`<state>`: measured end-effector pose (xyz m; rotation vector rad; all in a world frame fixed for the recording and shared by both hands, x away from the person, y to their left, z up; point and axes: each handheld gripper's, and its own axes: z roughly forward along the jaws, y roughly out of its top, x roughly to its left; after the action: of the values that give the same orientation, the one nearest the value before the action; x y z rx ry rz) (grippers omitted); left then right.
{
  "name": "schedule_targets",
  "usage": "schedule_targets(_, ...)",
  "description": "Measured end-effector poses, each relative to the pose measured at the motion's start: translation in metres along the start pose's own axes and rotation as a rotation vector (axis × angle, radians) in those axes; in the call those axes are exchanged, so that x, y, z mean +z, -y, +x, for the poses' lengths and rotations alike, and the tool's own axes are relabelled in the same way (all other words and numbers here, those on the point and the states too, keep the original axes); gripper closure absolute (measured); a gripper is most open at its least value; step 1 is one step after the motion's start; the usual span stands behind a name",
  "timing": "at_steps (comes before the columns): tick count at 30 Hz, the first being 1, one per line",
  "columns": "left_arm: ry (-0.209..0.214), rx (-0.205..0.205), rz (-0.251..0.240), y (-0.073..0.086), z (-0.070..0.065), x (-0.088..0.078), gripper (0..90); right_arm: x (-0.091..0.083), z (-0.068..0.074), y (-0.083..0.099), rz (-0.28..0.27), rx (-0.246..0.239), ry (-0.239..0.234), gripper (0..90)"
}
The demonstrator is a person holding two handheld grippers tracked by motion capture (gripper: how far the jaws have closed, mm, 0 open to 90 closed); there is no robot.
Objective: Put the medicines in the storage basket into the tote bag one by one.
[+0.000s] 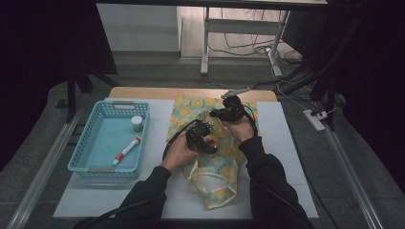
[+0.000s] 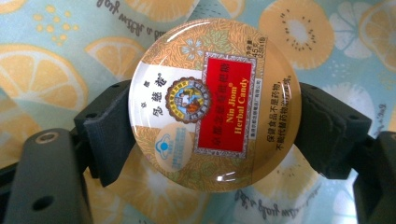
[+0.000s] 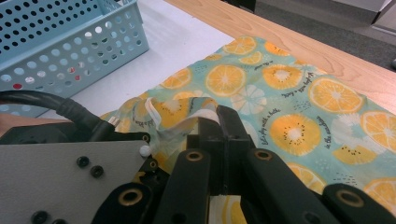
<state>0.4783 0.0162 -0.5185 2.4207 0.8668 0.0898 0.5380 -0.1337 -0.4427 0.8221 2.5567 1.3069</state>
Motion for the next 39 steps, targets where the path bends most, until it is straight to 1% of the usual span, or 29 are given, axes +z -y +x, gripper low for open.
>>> schedule_targets(3, -0.004, -0.005, -0.014, 0.001, 0.000, 0.000, 19.6, 0.000, 0.000, 0.001, 0.000, 0.000, 0.000, 90.0)
schedule_targets(5, -0.013, -0.003, -0.008, 0.001, -0.001, -0.001, 19.2, 0.000, 0.000, 0.001, 0.000, 0.002, 0.000, 90.0)
schedule_targets(7, -0.025, 0.008, 0.005, 0.002, -0.002, -0.003, 18.9, 0.000, 0.000, 0.001, 0.000, 0.002, 0.000, 90.0)
schedule_targets(8, -0.026, 0.006, 0.002, 0.002, -0.003, -0.005, 18.3, -0.001, 0.000, 0.001, -0.002, 0.001, 0.000, 90.0)
schedule_targets(9, -0.023, 0.001, -0.006, 0.002, -0.004, -0.007, 17.2, -0.001, 0.000, 0.001, -0.002, 0.000, 0.000, 90.0)
schedule_targets(12, 0.006, -0.011, -0.030, 0.001, -0.004, -0.013, 15.5, -0.001, 0.000, 0.001, -0.001, -0.001, 0.001, 90.0)
schedule_targets(13, 0.008, -0.015, -0.036, 0.001, -0.005, -0.015, 15.1, -0.001, 0.000, 0.001, -0.002, -0.001, 0.001, 90.0)
schedule_targets(17, 0.007, -0.007, -0.057, -0.001, -0.008, -0.024, 12.0, -0.002, 0.001, 0.002, -0.003, -0.001, -0.001, 90.0)
schedule_targets(19, 0.021, -0.008, -0.068, -0.001, -0.009, -0.027, 9.8, -0.003, 0.001, 0.002, -0.005, 0.000, 0.000, 90.0)
schedule_targets(21, 0.042, -0.015, -0.093, 0.000, -0.011, -0.032, 8.5, -0.004, 0.001, 0.002, -0.007, 0.003, -0.003, 90.0)
schedule_targets(23, 0.066, -0.018, -0.111, 0.002, -0.013, -0.038, 7.6, -0.004, 0.001, 0.002, -0.008, 0.001, -0.003, 90.0)
schedule_targets(24, 0.071, -0.015, -0.117, 0.002, -0.014, -0.041, 7.3, -0.005, 0.001, 0.002, -0.008, 0.001, -0.003, 90.0)
schedule_targets(26, 0.068, -0.005, -0.122, 0.004, -0.016, -0.046, 6.7, -0.005, 0.001, 0.002, -0.009, 0.003, -0.006, 90.0)
schedule_targets(28, 0.078, -0.002, -0.130, 0.006, -0.017, -0.052, 6.0, -0.005, 0.001, 0.002, -0.010, 0.003, -0.008, 90.0)
schedule_targets(31, 0.094, -0.007, -0.154, 0.010, -0.017, -0.061, 4.8, -0.005, 0.003, 0.002, -0.009, 0.000, -0.015, 90.0)
schedule_targets(34, 0.104, -0.012, -0.166, 0.014, -0.016, -0.068, 3.4, -0.005, 0.005, 0.001, -0.006, -0.006, -0.023, 90.0)
schedule_targets(37, 0.114, -0.024, -0.197, 0.019, -0.016, -0.074, 2.1, -0.006, 0.006, 0.001, -0.004, -0.012, -0.030, 90.0)
schedule_targets(39, 0.131, -0.026, -0.218, 0.023, -0.016, -0.079, 1.7, -0.006, 0.007, 0.001, -0.005, -0.016, -0.035, 90.0)
